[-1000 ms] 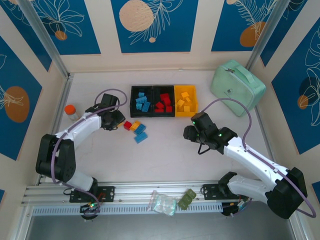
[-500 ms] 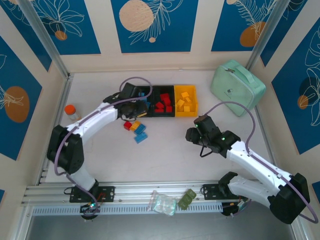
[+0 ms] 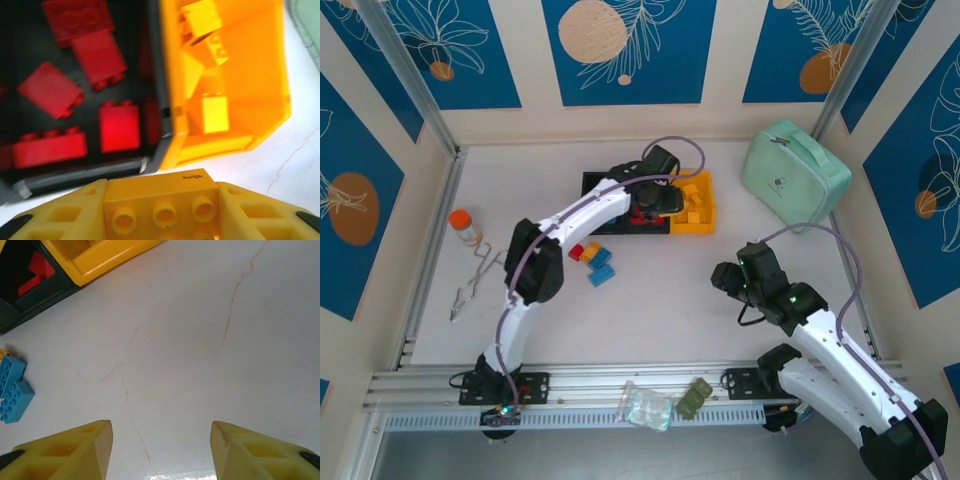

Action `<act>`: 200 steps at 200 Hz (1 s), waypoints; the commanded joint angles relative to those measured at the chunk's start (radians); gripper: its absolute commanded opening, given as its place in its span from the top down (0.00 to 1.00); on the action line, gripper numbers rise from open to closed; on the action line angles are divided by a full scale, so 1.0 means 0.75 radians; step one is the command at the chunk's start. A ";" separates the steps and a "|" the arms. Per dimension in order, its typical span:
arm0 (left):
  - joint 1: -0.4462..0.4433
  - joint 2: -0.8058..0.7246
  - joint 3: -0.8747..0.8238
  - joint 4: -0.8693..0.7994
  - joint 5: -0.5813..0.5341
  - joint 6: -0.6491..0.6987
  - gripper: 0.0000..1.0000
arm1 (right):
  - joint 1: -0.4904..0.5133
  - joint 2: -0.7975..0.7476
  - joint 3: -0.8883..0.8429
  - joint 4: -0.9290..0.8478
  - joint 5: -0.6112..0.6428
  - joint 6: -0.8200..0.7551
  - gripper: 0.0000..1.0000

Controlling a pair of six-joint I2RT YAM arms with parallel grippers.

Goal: Sort the legos into containers by color
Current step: Place the lego in the container.

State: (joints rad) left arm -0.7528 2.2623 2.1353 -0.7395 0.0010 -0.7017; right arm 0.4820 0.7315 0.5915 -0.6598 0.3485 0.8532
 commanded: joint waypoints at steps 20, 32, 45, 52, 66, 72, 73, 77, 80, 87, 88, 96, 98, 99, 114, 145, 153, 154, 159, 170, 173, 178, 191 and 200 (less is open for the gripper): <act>-0.031 0.248 0.369 -0.137 0.039 0.082 0.52 | -0.007 -0.044 -0.037 -0.059 -0.044 0.046 0.46; -0.031 0.307 0.439 -0.112 0.031 0.094 0.51 | -0.007 -0.056 -0.042 -0.061 -0.046 0.051 0.46; -0.030 0.374 0.535 -0.107 0.027 0.111 0.51 | -0.007 -0.065 -0.046 -0.067 -0.050 0.056 0.46; -0.030 0.399 0.583 -0.099 0.031 0.114 0.51 | -0.007 -0.067 -0.044 -0.075 -0.048 0.058 0.46; -0.031 0.426 0.621 -0.052 0.035 0.125 0.51 | -0.007 -0.072 -0.046 -0.087 -0.048 0.065 0.46; -0.030 0.431 0.622 -0.029 0.036 0.126 0.51 | -0.007 -0.075 -0.046 -0.092 -0.046 0.066 0.46; -0.030 0.431 0.622 -0.026 0.035 0.128 0.51 | -0.007 -0.075 -0.045 -0.093 -0.046 0.066 0.46; -0.030 0.433 0.622 -0.016 0.034 0.130 0.51 | -0.007 -0.077 -0.044 -0.096 -0.045 0.067 0.46; -0.031 0.433 0.622 -0.005 0.034 0.131 0.51 | -0.007 -0.079 -0.045 -0.099 -0.047 0.068 0.46; -0.030 0.434 0.622 0.011 0.030 0.141 0.51 | -0.007 -0.081 -0.045 -0.105 -0.046 0.071 0.46; -0.029 0.435 0.622 0.013 0.031 0.142 0.51 | -0.007 -0.081 -0.044 -0.106 -0.046 0.072 0.46; -0.028 0.434 0.622 0.022 0.026 0.146 0.50 | -0.007 -0.087 -0.046 -0.109 -0.042 0.076 0.46; -0.027 0.434 0.622 0.022 0.024 0.148 0.49 | -0.007 -0.087 -0.046 -0.110 -0.042 0.076 0.46; -0.028 0.434 0.622 0.023 0.023 0.148 0.49 | -0.007 -0.087 -0.046 -0.110 -0.041 0.077 0.46; -0.027 0.427 0.622 0.020 0.012 0.162 0.43 | -0.006 -0.091 -0.050 -0.110 -0.043 0.083 0.46; -0.029 0.390 0.615 -0.011 0.001 0.188 0.30 | -0.002 -0.075 -0.055 -0.078 -0.054 0.086 0.46; -0.030 0.378 0.607 -0.017 0.001 0.191 0.28 | -0.001 -0.065 -0.051 -0.074 -0.056 0.085 0.46; -0.029 0.376 0.605 -0.019 0.001 0.192 0.28 | -0.001 -0.064 -0.051 -0.073 -0.057 0.085 0.46; -0.030 0.365 0.598 -0.019 0.001 0.195 0.27 | 0.001 -0.056 -0.050 -0.068 -0.056 0.084 0.46; -0.030 0.335 0.570 -0.022 0.001 0.200 0.26 | 0.009 -0.038 -0.041 -0.062 -0.055 0.079 0.46; -0.031 0.325 0.560 -0.021 0.002 0.201 0.26 | 0.011 -0.035 -0.038 -0.060 -0.055 0.078 0.46; -0.030 0.305 0.541 -0.016 0.004 0.205 0.26 | 0.015 -0.028 -0.035 -0.057 -0.055 0.074 0.46; -0.029 0.244 0.461 0.004 0.013 0.208 0.26 | 0.029 -0.012 -0.026 -0.049 -0.049 0.066 0.46; -0.029 0.190 0.388 0.021 0.018 0.213 0.26 | 0.036 -0.001 -0.020 -0.043 -0.045 0.060 0.46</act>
State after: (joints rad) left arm -0.7727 2.5431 2.5088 -0.7403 0.0078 -0.5671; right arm 0.4927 0.7189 0.5606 -0.7101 0.3241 0.8989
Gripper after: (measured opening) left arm 0.741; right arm 0.541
